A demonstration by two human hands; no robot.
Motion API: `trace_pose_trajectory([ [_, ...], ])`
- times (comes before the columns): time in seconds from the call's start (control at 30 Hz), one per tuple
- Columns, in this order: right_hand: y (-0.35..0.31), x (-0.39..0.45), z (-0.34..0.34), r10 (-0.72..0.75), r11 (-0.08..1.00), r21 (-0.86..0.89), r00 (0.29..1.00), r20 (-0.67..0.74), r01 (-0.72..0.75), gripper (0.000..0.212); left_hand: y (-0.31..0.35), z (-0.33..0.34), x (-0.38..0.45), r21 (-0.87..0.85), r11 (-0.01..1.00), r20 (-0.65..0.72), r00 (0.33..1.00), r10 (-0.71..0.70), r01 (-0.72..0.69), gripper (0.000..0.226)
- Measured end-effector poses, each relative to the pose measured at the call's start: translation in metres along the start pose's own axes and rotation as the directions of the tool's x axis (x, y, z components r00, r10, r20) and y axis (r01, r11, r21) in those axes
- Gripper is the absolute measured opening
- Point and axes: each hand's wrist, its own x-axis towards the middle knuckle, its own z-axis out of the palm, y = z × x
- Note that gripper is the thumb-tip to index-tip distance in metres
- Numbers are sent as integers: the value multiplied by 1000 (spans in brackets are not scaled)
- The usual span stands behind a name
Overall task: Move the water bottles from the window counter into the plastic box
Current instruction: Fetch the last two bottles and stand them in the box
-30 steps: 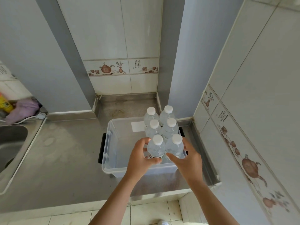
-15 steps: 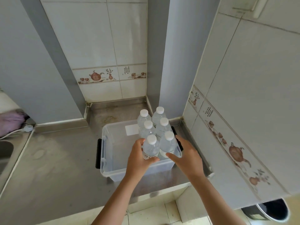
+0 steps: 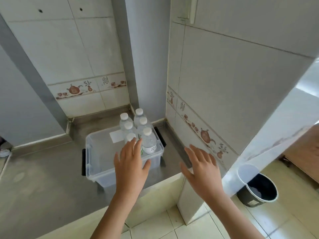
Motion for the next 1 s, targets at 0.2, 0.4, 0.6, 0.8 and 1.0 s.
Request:
trace_pose_trajectory([
  [0.2,64,-90,-52,146,980,-125,987,-64,-153,63,111,-8,-58,41,972,-4,972,234,-233,71],
  [0.4,155,-204,-113,443,873,-143,880,-172,-467,63,256,0,-141,-152,835,50,839,541,-529,70],
  [0.6,228,-314,-171,669,669,-208,700,-250,-714,62,366,25,-179,-252,709,147,698,700,-658,69],
  [0.8,286,-380,-206,801,443,-185,480,-357,-877,61,477,54,-207,-360,510,150,491,858,-781,66],
  [1.0,362,-408,-233,854,254,-160,299,-425,-954,62,592,97,-223,-433,306,95,295,951,-847,66],
])
